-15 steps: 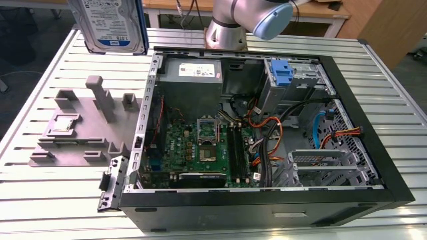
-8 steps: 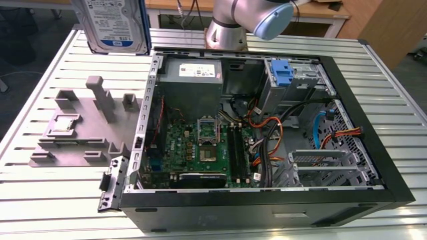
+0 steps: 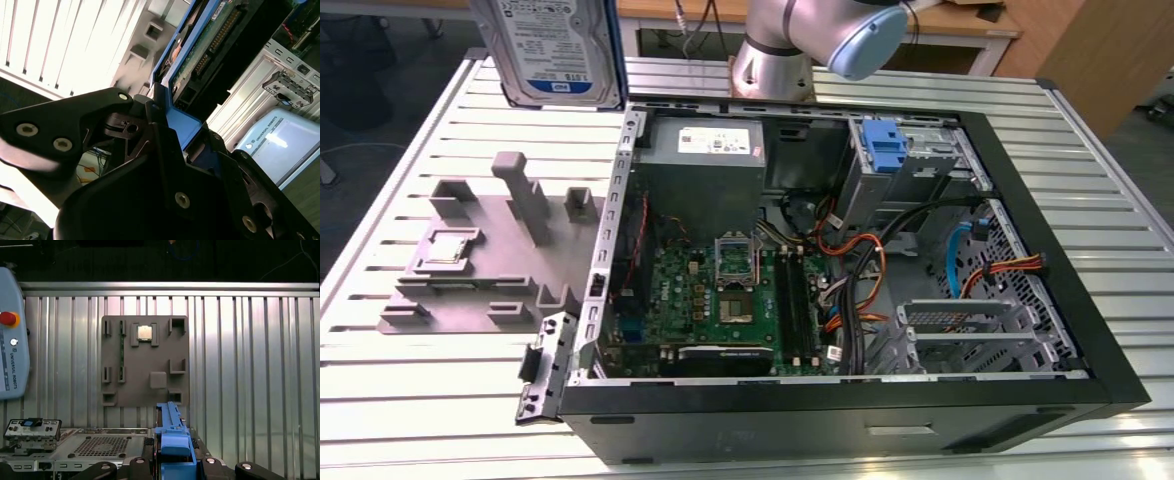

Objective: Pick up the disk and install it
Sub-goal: 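Pick up the disk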

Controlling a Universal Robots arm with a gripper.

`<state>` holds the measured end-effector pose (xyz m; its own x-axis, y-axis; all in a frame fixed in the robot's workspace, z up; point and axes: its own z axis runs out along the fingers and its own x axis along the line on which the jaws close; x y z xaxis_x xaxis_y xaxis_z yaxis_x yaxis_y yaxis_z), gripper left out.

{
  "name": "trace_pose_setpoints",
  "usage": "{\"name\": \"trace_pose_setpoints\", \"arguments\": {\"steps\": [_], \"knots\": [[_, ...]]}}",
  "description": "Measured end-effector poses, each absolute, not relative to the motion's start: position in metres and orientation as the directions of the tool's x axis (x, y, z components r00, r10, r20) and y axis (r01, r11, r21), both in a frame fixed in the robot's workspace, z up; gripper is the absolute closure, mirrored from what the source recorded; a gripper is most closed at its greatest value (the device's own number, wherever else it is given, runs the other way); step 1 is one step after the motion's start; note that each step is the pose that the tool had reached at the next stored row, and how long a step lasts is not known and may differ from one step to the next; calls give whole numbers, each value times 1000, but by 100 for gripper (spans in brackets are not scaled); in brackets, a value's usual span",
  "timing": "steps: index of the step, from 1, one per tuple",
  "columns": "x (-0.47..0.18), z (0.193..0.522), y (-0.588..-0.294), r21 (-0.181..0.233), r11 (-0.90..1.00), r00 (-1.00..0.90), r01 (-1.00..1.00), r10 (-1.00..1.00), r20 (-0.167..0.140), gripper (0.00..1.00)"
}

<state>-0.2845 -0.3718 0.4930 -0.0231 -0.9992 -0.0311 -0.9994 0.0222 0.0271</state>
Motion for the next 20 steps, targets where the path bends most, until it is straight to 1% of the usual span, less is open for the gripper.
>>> {"name": "trace_pose_setpoints", "arguments": {"steps": [20], "knots": [[-275,493,-372,27,22,-23,-999,-999,-31,63]]}}
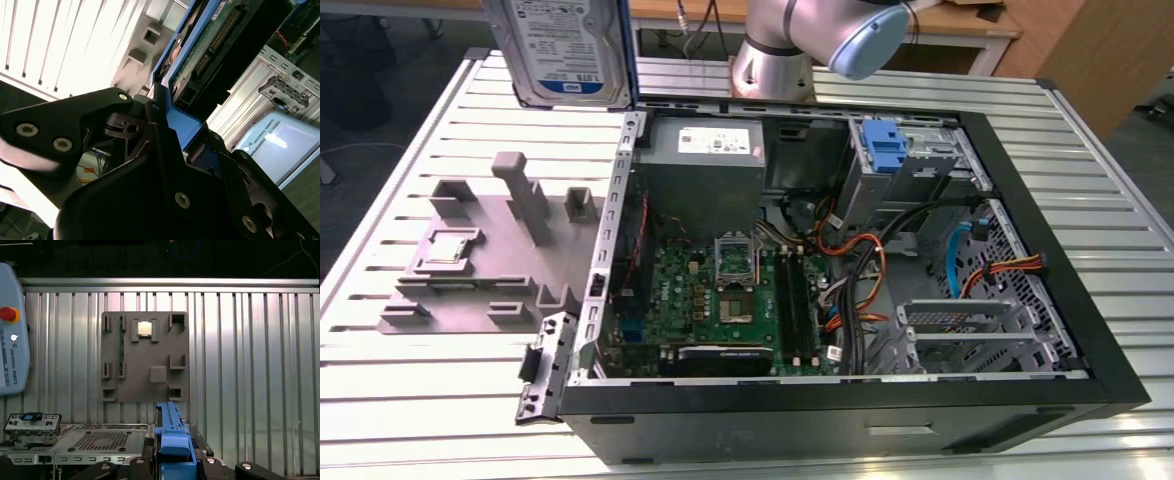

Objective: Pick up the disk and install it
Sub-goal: 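Pick up the disk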

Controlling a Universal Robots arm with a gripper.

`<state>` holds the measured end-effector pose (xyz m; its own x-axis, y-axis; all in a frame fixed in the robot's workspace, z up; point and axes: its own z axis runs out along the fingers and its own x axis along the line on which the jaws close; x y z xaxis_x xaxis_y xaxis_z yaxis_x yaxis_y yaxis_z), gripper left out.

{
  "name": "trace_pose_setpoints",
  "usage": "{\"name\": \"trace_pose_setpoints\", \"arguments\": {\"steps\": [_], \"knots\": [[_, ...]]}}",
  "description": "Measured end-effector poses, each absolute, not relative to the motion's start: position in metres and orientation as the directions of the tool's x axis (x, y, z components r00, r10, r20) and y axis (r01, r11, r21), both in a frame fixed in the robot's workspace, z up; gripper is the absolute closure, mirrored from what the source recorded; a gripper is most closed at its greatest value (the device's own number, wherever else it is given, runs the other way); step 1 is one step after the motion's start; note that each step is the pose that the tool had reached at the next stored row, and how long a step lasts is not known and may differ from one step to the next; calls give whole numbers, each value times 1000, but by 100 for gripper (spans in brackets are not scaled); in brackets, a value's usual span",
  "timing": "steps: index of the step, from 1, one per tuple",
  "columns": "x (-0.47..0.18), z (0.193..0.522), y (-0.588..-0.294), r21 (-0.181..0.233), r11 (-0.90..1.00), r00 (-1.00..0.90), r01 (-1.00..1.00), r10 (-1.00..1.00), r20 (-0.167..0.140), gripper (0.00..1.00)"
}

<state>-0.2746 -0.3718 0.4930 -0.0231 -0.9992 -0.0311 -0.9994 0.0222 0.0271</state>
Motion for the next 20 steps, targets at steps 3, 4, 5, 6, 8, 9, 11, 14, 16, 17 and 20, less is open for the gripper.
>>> {"name": "trace_pose_setpoints", "arguments": {"steps": [3,4,5,6,8,9,11,14,16,17,20], "knots": [[-273,493,-372,27,22,-23,-999,-999,-31,63],[-272,493,-372,27,22,-23,-999,-999,-31,63],[-272,493,-372,27,22,-23,-999,-999,-31,63],[-271,493,-372,27,22,-23,-999,-999,-31,63],[-270,493,-372,27,22,-23,-999,-999,-31,63],[-269,493,-372,27,22,-23,-999,-999,-31,63],[-268,493,-372,27,22,-23,-999,-999,-31,63],[-266,493,-372,27,22,-23,-999,-999,-31,63],[-265,493,-372,27,22,-23,-999,-999,-31,63],[-265,493,-372,27,22,-23,-999,-999,-31,63],[-263,493,-372,27,22,-23,-999,-999,-31,63]]}}
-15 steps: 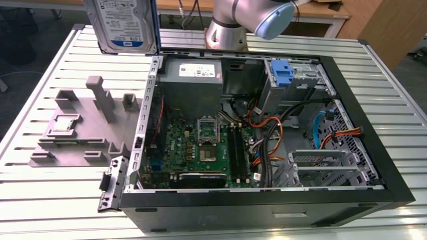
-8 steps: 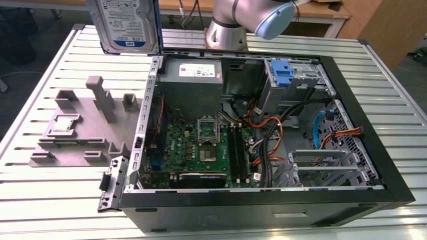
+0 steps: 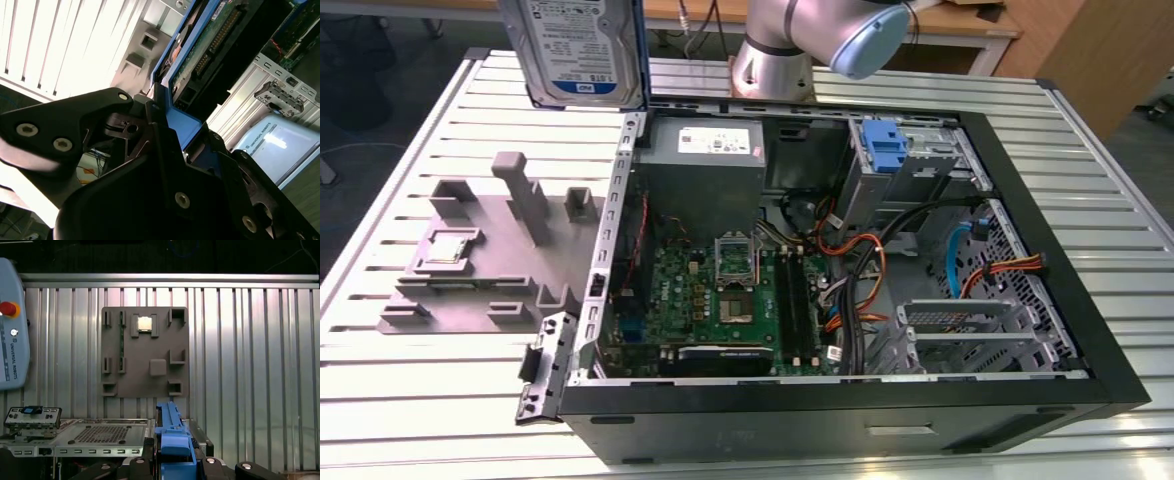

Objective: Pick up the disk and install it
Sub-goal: 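Pick up the disk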

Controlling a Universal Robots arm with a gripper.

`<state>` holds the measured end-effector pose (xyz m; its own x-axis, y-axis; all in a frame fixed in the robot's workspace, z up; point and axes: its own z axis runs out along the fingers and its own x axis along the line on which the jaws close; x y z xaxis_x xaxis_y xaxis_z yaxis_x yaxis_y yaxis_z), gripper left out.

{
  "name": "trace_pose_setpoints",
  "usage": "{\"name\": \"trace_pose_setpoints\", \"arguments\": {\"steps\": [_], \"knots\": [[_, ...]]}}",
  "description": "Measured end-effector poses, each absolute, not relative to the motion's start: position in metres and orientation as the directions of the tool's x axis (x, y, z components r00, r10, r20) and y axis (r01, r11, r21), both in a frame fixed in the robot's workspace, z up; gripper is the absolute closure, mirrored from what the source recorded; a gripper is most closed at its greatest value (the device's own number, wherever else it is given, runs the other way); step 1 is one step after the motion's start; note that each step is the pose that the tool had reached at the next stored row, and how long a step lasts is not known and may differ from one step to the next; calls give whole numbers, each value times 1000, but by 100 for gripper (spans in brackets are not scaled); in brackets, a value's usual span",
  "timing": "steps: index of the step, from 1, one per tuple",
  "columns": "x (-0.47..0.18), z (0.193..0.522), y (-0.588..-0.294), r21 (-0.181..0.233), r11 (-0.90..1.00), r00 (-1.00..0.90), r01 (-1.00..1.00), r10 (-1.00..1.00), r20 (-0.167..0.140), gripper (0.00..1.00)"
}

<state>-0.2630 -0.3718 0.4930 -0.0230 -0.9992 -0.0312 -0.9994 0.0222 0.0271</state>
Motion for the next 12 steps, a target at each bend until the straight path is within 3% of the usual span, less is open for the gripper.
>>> {"name": "trace_pose_setpoints", "arguments": {"steps": [12], "knots": [[-256,493,-372,27,22,-23,-999,-999,-31,63]]}}
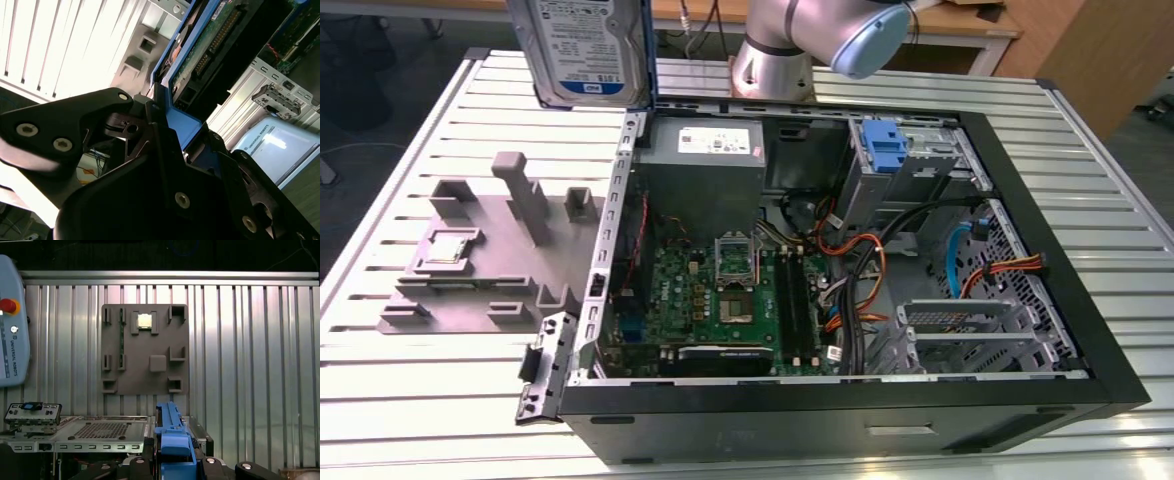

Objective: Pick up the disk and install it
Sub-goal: 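Pick up the disk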

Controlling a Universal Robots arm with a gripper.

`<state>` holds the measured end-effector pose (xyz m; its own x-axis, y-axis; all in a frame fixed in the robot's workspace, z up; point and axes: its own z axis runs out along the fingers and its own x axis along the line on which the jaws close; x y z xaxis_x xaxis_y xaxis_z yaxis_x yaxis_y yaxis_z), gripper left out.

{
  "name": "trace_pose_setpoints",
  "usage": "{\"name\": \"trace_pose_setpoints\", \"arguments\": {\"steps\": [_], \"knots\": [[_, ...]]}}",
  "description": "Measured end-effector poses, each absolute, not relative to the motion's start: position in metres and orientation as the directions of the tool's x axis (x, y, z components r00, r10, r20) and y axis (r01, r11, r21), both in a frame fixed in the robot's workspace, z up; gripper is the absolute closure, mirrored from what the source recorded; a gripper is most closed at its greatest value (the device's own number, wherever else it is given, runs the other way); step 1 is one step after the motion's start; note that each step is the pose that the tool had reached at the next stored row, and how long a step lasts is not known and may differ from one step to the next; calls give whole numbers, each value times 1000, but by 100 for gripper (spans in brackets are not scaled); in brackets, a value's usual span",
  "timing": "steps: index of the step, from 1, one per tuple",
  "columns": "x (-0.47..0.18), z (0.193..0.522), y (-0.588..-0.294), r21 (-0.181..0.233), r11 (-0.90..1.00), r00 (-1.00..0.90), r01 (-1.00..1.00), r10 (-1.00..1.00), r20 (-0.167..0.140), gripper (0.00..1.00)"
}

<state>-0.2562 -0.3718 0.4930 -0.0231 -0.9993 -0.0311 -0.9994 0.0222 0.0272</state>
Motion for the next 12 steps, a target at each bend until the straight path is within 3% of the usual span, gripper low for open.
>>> {"name": "trace_pose_setpoints", "arguments": {"steps": [12], "knots": [[-249,493,-372,27,22,-23,-999,-999,-31,63]]}}
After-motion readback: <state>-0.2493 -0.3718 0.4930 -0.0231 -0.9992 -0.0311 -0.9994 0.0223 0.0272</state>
